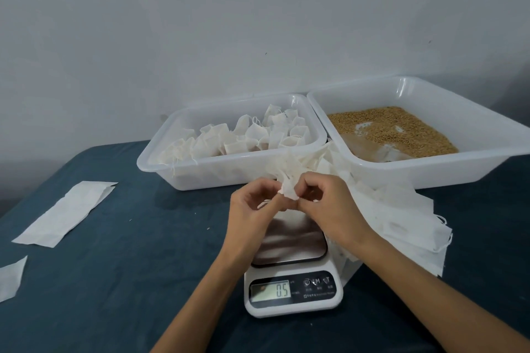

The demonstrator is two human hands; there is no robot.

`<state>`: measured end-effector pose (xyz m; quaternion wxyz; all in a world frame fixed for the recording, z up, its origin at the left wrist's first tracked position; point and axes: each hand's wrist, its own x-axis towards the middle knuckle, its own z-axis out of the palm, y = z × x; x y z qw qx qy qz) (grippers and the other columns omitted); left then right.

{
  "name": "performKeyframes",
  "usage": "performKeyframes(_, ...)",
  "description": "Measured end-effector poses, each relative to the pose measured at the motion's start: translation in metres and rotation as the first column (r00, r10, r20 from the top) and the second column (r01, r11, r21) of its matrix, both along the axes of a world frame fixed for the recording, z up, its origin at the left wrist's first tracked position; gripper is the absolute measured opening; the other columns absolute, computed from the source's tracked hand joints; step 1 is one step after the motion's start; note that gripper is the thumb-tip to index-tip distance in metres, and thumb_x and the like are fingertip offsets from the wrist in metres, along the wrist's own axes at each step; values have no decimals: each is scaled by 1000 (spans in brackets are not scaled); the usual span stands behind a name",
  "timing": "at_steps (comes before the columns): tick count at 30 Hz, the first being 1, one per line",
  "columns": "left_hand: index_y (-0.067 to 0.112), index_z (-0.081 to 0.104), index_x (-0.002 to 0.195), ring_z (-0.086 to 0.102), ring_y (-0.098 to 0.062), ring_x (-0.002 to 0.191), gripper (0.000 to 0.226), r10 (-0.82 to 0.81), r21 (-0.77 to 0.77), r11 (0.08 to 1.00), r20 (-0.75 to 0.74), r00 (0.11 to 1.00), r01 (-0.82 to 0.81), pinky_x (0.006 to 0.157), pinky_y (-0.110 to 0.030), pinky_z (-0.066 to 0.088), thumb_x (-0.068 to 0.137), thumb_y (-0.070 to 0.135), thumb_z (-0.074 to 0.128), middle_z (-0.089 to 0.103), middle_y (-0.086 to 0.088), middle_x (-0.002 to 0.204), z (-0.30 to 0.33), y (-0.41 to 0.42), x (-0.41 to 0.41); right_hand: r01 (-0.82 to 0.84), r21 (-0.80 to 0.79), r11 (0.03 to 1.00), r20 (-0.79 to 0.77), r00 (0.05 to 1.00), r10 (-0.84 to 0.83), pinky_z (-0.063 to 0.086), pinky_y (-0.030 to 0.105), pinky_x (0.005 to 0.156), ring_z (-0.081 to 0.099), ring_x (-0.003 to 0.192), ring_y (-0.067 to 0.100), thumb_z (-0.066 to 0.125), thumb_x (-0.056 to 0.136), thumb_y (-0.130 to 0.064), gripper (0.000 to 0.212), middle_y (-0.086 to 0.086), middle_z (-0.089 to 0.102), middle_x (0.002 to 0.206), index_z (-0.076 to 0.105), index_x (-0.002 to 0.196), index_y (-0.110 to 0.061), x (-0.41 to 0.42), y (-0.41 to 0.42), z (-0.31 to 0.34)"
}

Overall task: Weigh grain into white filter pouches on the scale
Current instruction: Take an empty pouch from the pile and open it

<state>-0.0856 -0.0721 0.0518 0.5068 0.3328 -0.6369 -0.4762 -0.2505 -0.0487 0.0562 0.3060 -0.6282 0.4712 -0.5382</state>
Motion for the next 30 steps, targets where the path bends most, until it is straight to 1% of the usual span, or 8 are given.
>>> performKeyframes(4, 4, 76, 96, 68, -24, 78, 7, 68, 21, 998, -56, 996, -67, 81, -38, 59, 97, 4, 70, 75, -16, 88, -1, -4, 4, -5, -58, 998, 31, 1000, 7, 47, 21, 66, 59, 65, 9, 76, 90, -21, 10, -4, 65, 68, 72, 81, -18, 0, 2, 3)
performKeyframes(7, 10, 77, 94, 68, -20, 73, 9, 116, 23, 993, -75, 990, -114, 77, -31, 59, 97, 5, 71, 74, -8, 84, -1, -5, 3, 119, -126, 985, 57, 992, -112, 51, 26, 60, 63, 62, 14, 67, 97, -19, 9, -2, 67, 67, 60, 97, -24, -1, 3, 3)
performKeyframes(13, 21, 77, 89, 71, -16, 72, 14, 179, -103, 978, -14, 984, -179, 72, -23, 57, 96, 10, 72, 74, -3, 78, -5, 0, 0, 51, -461, 886, -418, 868, -267, 52, 31, 66, 59, 75, 10, 56, 98, -11, 18, -7, 60, 103, 71, 105, -18, -1, 1, -8)
performKeyframes(18, 25, 81, 101, 76, -22, 91, 18, 127, -145, 981, -12, 992, -128, 85, -30, 60, 94, 12, 70, 78, -2, 91, -1, 6, -1, 64, -246, 967, -137, 986, -100, 52, 24, 68, 63, 76, 15, 68, 95, -37, 10, -12, 64, 89, 69, 86, -34, 4, 2, 1)
performKeyframes(22, 22, 80, 97, 70, -18, 92, 25, 175, -199, 964, -18, 984, -175, 83, -26, 55, 90, 5, 64, 73, 0, 99, 2, 4, 1, 83, -101, 991, 95, 993, -73, 50, 40, 67, 59, 64, 25, 74, 92, -29, 22, 8, 62, 67, 69, 77, -14, -5, -3, 3)
performKeyframes(26, 28, 68, 112, 66, -17, 116, 23, 294, -144, 944, -41, 955, -296, 91, -30, 58, 93, 18, 76, 63, 9, 131, 5, 1, 7, -40, 9, 999, 236, 971, 37, 49, 40, 74, 54, 67, 30, 66, 98, -32, 28, 30, 58, 81, 73, 90, -7, -12, -5, 4)
performKeyframes(28, 17, 69, 102, 70, -12, 103, 15, 184, -41, 981, -71, 980, -188, 87, -28, 57, 93, 10, 78, 71, 8, 119, 7, -2, 9, -56, 21, 998, 218, 975, 50, 49, 38, 75, 56, 70, 38, 68, 96, -34, 26, 22, 63, 93, 75, 89, -9, -12, -7, 2)
performKeyframes(30, 10, 72, 88, 67, -9, 88, 14, 148, -58, 987, -33, 988, -150, 85, -26, 52, 90, -2, 77, 74, 3, 92, 7, -3, 9, 33, -10, 999, 153, 988, -31, 47, 27, 72, 56, 67, 26, 74, 91, -31, 17, 1, 64, 96, 74, 80, -18, -11, -8, -1)
